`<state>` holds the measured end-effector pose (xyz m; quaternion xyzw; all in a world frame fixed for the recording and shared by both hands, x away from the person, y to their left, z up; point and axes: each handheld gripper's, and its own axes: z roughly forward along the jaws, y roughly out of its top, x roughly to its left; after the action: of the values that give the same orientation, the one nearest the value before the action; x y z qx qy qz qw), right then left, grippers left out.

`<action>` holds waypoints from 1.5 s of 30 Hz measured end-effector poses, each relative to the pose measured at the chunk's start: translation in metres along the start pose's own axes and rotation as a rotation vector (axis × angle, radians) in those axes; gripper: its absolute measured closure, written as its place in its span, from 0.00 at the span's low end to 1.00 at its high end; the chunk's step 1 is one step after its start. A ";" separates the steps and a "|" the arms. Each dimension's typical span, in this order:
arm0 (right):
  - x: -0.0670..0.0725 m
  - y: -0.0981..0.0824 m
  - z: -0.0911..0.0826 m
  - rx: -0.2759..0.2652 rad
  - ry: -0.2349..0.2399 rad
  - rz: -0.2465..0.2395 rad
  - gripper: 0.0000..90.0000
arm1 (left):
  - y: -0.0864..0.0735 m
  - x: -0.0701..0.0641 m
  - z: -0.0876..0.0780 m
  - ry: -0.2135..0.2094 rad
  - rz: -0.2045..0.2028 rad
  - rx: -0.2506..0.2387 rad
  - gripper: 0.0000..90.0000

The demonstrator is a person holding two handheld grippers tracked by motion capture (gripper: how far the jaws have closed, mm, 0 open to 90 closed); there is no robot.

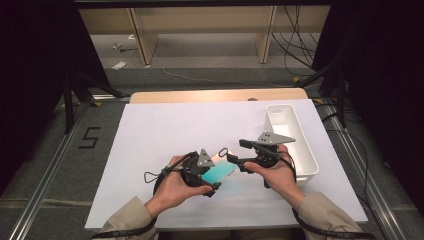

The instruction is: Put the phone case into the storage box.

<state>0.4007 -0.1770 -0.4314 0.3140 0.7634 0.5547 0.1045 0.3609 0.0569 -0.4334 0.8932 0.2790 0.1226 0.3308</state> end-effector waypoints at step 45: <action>0.000 0.002 0.032 0.027 0.080 0.216 0.73 | -0.001 0.000 0.003 0.001 0.006 -0.024 0.19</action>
<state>0.4177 -0.1514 -0.4408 0.3734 0.7361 0.5645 0.0094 0.3613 0.0557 -0.4358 0.8899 0.2753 0.1274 0.3407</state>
